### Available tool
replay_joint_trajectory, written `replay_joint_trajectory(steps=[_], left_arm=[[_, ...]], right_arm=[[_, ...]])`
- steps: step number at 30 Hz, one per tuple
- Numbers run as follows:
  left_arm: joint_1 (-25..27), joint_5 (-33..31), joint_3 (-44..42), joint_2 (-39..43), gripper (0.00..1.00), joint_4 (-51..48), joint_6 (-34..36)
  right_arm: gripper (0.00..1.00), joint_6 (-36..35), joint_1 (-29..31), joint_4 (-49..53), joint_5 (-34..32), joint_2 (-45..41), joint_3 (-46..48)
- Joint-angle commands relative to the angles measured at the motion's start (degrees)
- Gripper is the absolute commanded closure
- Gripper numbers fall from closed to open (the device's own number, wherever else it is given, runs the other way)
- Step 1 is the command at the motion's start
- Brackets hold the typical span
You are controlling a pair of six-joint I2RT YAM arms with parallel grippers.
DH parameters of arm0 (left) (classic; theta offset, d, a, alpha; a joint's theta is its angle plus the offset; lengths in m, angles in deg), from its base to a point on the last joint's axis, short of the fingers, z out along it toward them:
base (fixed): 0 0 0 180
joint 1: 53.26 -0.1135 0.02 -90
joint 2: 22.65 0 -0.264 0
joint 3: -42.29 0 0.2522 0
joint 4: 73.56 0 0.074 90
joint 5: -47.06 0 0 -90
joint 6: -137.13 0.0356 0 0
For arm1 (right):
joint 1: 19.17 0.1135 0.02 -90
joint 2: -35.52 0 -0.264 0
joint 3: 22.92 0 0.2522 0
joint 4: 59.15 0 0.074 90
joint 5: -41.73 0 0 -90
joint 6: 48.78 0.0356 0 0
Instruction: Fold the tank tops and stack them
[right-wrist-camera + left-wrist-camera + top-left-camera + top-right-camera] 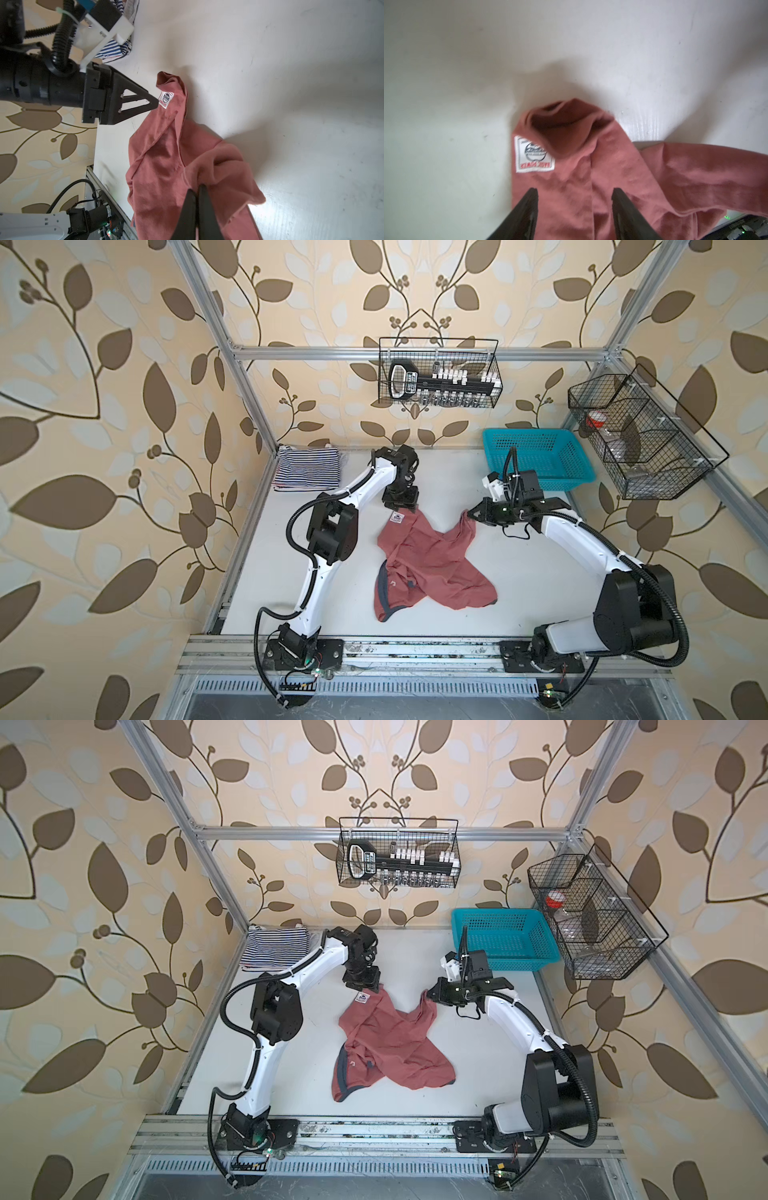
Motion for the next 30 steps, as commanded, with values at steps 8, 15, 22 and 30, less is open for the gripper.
replay_joint_trajectory(steps=[8,15,22,30], left_arm=[[0.9,-0.2,-6.3,6.0,0.43,6.4,-13.3],[1.8,-0.7,7.8,-4.6,0.44,3.6,-18.5],[1.8,0.7,16.8,-11.6,0.43,1.5,-20.1],[1.9,3.5,18.3,-15.7,0.42,3.6,-21.8]], right_arm=[[1.00,0.1,-0.7,-2.9,2.4,2.3,-0.7],[1.00,-0.2,-0.9,-3.3,2.4,2.4,0.6],[1.00,-0.7,-1.6,-3.8,3.2,3.0,1.5],[1.00,-1.5,-2.5,-3.7,3.8,3.4,2.3]])
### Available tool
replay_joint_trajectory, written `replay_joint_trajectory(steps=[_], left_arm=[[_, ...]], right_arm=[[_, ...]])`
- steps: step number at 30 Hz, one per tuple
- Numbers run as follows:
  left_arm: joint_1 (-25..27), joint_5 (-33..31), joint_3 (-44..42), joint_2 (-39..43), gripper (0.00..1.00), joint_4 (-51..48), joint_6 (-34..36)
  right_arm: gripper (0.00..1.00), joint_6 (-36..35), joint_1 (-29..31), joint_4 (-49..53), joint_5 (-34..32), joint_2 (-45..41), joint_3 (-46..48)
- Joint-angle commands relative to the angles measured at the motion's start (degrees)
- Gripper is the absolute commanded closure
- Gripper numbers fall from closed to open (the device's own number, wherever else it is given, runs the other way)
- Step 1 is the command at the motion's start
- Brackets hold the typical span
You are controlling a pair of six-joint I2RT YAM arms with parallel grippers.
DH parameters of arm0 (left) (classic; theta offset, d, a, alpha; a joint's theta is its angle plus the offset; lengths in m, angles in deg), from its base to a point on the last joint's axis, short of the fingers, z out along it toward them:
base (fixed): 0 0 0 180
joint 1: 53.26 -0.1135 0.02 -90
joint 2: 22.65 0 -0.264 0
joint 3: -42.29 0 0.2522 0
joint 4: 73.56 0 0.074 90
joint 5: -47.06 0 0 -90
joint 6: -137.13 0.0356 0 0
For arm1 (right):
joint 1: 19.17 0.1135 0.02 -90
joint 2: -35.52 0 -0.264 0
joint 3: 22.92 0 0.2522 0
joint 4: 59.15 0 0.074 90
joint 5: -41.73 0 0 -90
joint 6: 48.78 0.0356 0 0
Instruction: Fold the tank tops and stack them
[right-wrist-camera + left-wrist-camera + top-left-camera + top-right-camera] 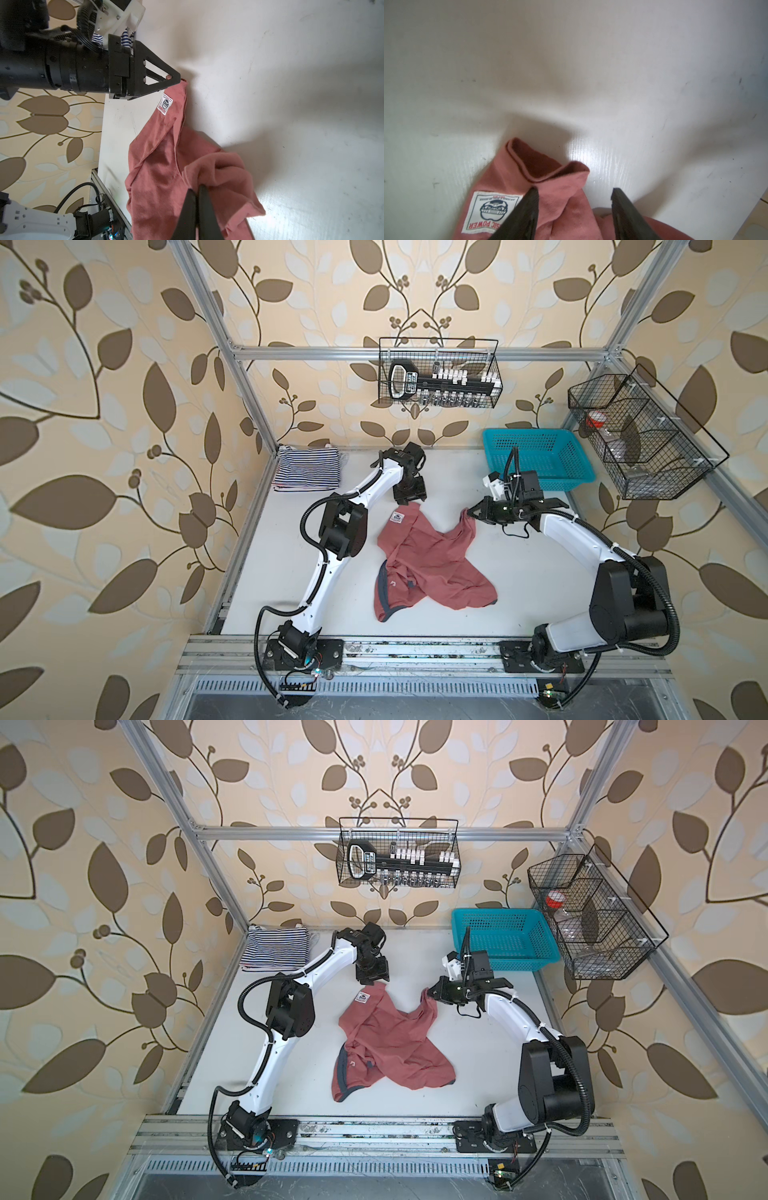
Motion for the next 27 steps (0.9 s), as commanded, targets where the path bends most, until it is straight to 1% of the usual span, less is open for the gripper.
replay_joint_trajectory(steps=[1,6,11,14,17,19,27], left_arm=[[0.6,3.0,3.3,-1.9,0.42,-0.5,-1.8],[1.2,4.5,5.0,-4.3,0.43,0.6,-2.7],[1.3,4.3,6.3,-6.4,0.48,-0.9,-3.1],[1.3,3.5,6.2,-7.2,0.56,-1.5,-3.4],[1.2,3.7,6.5,-8.2,0.59,-1.7,-3.4],[1.2,3.3,7.7,-9.4,0.65,-3.2,-3.0],[1.2,1.5,8.6,-11.9,0.76,-6.3,-1.5]], right_arm=[[1.00,-1.4,-0.5,-0.3,1.3,0.8,1.4],[1.00,-1.5,-1.0,-0.9,1.7,1.1,2.6],[1.00,-1.6,-1.5,-1.2,2.2,1.1,3.1],[1.00,-1.6,-1.6,-1.4,2.3,1.1,3.1],[1.00,-1.7,-1.8,-1.4,2.4,1.1,3.2],[1.00,-1.8,-1.9,-1.4,2.4,1.1,3.3],[1.00,-2.1,-2.4,-1.5,2.7,0.9,4.1]])
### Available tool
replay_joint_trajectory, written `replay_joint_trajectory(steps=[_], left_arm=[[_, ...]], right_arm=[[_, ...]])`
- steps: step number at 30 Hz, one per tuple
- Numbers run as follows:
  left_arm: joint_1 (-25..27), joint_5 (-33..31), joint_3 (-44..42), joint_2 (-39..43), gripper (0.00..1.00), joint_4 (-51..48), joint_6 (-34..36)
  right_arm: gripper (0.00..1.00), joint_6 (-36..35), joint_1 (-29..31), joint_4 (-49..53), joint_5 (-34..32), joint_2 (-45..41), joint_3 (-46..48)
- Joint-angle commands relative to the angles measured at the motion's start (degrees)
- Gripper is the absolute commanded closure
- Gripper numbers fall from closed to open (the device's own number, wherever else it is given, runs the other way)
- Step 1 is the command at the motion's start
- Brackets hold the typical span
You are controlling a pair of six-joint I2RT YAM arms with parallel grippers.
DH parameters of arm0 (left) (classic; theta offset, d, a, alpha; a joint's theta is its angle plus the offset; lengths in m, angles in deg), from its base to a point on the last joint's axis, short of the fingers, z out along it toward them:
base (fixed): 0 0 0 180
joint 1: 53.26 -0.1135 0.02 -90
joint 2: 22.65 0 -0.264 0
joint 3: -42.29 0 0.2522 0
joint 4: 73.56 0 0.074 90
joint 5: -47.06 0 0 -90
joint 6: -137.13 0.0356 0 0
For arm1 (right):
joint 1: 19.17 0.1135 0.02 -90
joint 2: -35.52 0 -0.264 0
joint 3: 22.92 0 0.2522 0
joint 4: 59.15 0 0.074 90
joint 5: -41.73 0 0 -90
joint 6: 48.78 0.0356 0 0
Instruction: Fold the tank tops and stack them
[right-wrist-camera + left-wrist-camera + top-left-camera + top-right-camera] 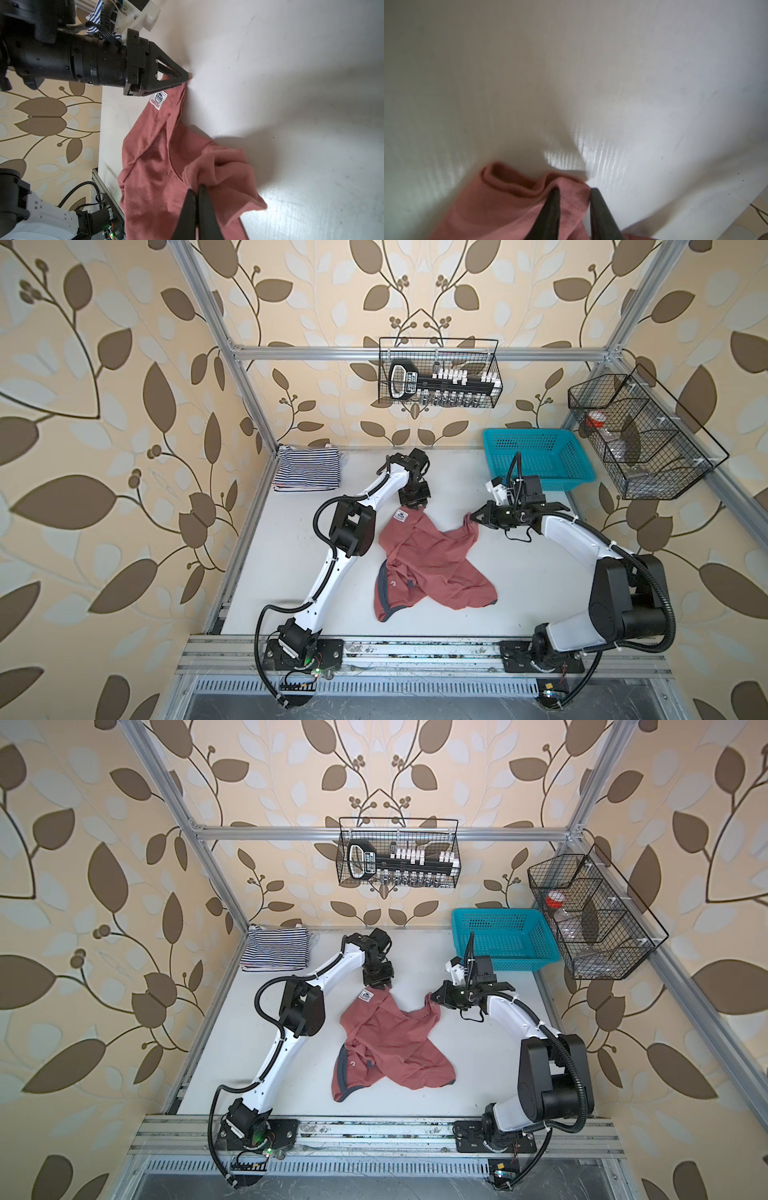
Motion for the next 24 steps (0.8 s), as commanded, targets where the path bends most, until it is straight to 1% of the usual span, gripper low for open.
replay_joint_trajectory(steps=[1,7,11,15,18,24], left_arm=[[0.6,-2.2,0.1,-3.5,0.79,-4.4,1.4],[0.5,-3.6,-0.3,-3.5,1.00,-5.3,2.1],[0.1,-4.2,-1.4,-0.7,1.00,-4.4,2.0],[-1.8,-4.4,-2.2,6.0,1.00,-3.7,2.7],[-3.9,-5.2,-2.2,13.8,1.00,-3.6,4.3],[-8.4,-7.1,-2.4,31.8,1.00,-4.4,8.8]], right_arm=[[1.00,-1.5,-0.4,-0.4,1.2,0.6,1.2],[1.00,-1.5,-0.7,-0.6,1.3,0.4,1.6],[1.00,-1.6,-0.8,-0.4,1.3,0.1,1.8],[1.00,-1.5,-1.5,0.2,0.8,-2.3,1.4],[1.00,-2.2,-2.2,2.5,0.3,-5.5,-0.8],[1.00,-3.4,-4.1,8.4,-1.0,-13.7,-10.2]])
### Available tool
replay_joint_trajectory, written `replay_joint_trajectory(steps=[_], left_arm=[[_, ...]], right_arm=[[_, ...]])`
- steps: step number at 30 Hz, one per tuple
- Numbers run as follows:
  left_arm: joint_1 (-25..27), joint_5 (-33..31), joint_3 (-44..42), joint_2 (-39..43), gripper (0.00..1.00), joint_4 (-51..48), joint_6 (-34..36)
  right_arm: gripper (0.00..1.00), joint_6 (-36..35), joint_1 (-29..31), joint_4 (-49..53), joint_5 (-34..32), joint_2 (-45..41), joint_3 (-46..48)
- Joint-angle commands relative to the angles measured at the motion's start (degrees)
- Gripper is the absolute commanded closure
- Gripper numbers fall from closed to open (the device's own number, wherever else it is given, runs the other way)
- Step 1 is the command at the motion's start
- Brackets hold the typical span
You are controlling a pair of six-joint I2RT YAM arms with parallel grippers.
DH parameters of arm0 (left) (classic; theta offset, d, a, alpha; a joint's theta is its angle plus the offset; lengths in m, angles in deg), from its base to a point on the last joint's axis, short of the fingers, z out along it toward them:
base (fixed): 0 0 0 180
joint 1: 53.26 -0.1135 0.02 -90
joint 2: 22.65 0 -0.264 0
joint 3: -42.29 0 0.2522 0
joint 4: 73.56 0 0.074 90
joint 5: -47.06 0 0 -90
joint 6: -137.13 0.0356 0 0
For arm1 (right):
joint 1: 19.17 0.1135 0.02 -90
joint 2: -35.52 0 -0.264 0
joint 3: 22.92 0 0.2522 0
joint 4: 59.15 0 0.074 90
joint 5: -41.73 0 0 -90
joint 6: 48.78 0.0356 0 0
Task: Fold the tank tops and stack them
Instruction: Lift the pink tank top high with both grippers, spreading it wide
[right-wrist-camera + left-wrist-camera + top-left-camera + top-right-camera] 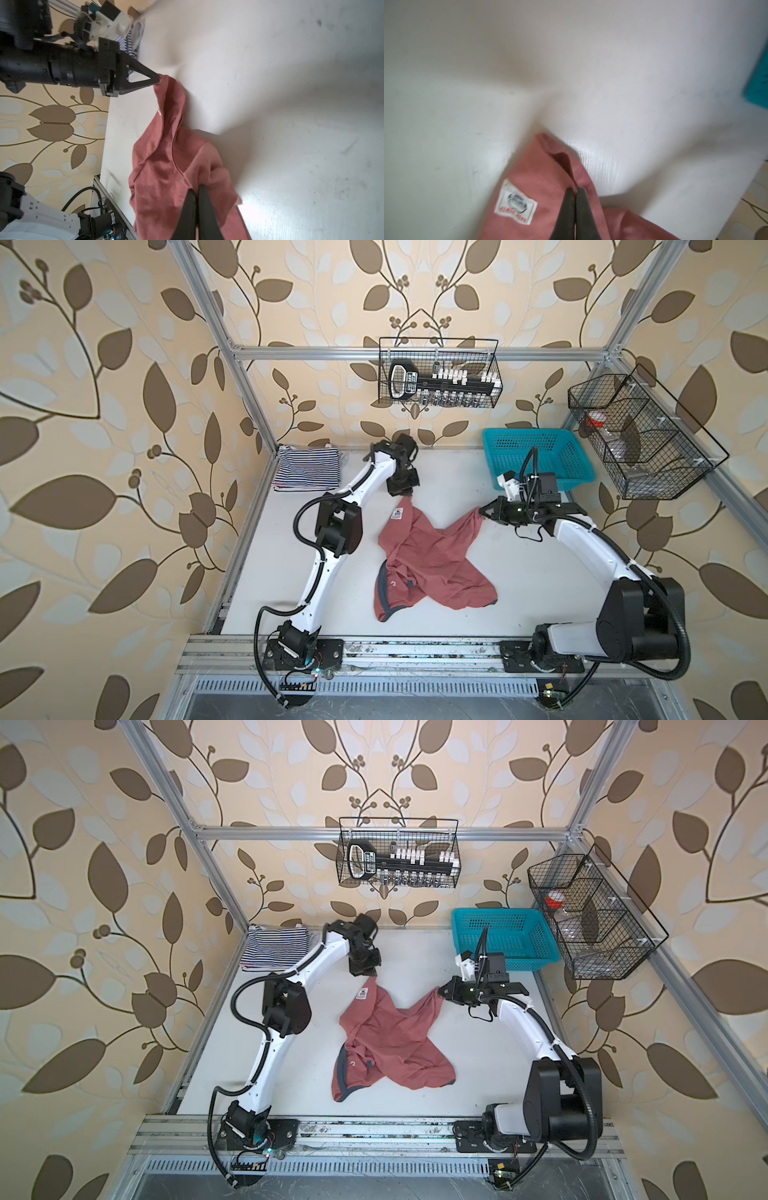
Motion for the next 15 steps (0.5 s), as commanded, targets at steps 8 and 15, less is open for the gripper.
replay_joint_trajectory(steps=[8,15], left_arm=[[-3.3,-5.4,-6.5,43.4,1.00,2.7,10.6],[-3.3,-8.1,-15.5,64.3,1.00,9.0,12.9]], right_arm=[[1.00,-3.6,-2.1,8.9,-2.0,-15.6,-21.7],[1.00,-2.2,-2.1,7.6,-3.2,-24.6,-28.8]])
